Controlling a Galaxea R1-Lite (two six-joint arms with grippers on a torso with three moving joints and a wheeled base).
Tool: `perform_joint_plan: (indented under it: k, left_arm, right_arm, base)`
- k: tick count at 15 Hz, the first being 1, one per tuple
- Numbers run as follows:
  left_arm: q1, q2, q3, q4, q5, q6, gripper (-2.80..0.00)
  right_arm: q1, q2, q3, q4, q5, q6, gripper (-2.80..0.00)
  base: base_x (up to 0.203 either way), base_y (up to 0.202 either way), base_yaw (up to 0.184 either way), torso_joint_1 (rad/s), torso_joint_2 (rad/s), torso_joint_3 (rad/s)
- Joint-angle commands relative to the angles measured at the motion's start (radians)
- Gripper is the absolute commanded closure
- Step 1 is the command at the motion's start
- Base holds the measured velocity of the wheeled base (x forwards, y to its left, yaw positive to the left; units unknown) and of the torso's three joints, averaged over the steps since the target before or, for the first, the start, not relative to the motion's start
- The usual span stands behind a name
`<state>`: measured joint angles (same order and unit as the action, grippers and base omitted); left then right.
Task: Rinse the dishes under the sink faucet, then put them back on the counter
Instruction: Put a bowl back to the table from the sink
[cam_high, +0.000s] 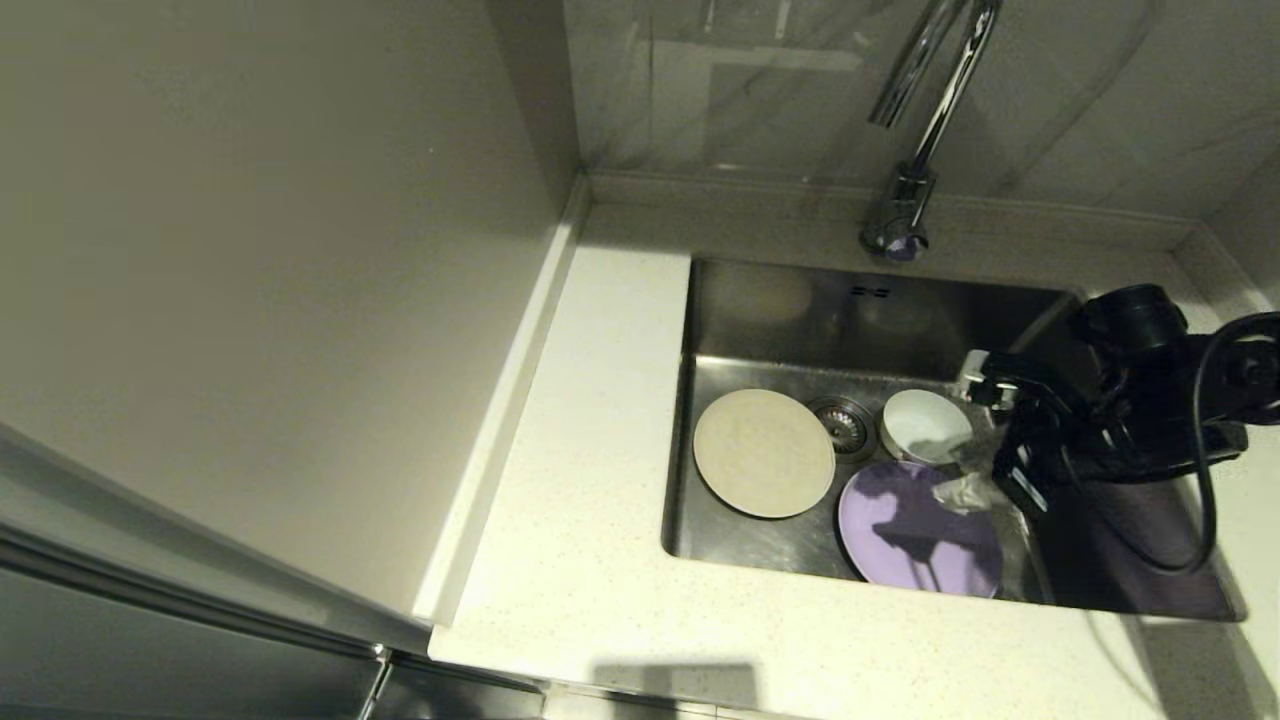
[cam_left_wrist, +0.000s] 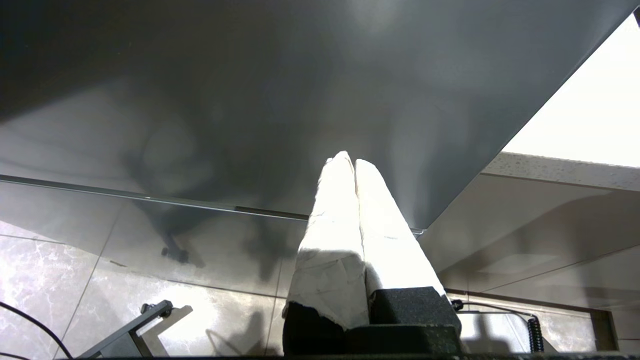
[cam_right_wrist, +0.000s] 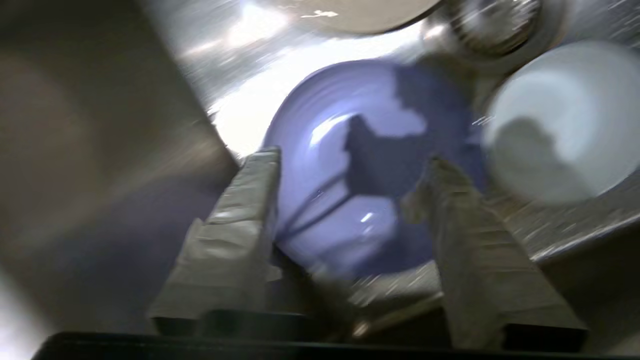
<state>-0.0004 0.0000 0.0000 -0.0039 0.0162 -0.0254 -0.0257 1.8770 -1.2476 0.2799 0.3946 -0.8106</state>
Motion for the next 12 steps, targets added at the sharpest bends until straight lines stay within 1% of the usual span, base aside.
perform_joint_plan:
  k: [1, 3, 5, 6, 7, 8, 10, 11, 12]
  left_arm:
    - [0.000, -0.003, 0.000, -0.001, 0.001, 0.001, 0.00]
    - [0.000, -0.003, 0.000, -0.001, 0.001, -0.001, 0.00]
    - [0.000, -0.005, 0.000, -0.001, 0.001, 0.000, 0.00]
    - [0.000, -0.003, 0.000, -0.001, 0.001, -0.001, 0.00]
    - [0.000, -0.003, 0.000, -0.001, 0.001, -0.001, 0.00]
    - [0.000, -0.003, 0.000, -0.001, 0.001, 0.001, 0.00]
    - [-0.001, -0.004, 0.000, -0.001, 0.001, -0.001, 0.00]
    - [0.000, -0.003, 0.000, -0.001, 0.001, -0.001, 0.00]
    - [0.000, -0.003, 0.000, -0.001, 0.001, 0.000, 0.00]
  right_arm:
    - [0.002, 0.115, -0.006, -0.158, -0.002, -0.006, -2.80]
    - [0.002, 0.178, -0.011, -0.292, -0.030, -0.002, -2.80]
    - [0.003, 0.225, -0.035, -0.359, -0.133, 0.033, -2.80]
    - [0.003, 0.238, -0.053, -0.367, -0.186, 0.070, -2.80]
    - [0.009, 0.252, -0.077, -0.367, -0.230, 0.115, -2.80]
    - [0.019, 0.265, -0.098, -0.365, -0.259, 0.175, -2.80]
    - [0.048, 0.292, -0.148, -0.358, -0.307, 0.333, -2.80]
    - [0.059, 0.310, -0.179, -0.354, -0.319, 0.393, -2.80]
    - [0.063, 0.322, -0.202, -0.342, -0.319, 0.416, -2.80]
  base:
    - [0.000, 0.000, 0.000, 0.000, 0.00, 0.000]
    - [0.000, 0.000, 0.000, 0.000, 0.00, 0.000]
    - [0.000, 0.000, 0.000, 0.000, 0.00, 0.000]
    - [0.000, 0.000, 0.000, 0.000, 0.00, 0.000]
    - [0.000, 0.000, 0.000, 0.000, 0.00, 0.000]
    - [0.000, 0.000, 0.000, 0.000, 0.00, 0.000]
    - [0.000, 0.000, 0.000, 0.000, 0.00, 0.000]
    - [0.000, 0.000, 0.000, 0.000, 0.00, 0.000]
    - [0.000, 0.000, 0.000, 0.000, 0.00, 0.000]
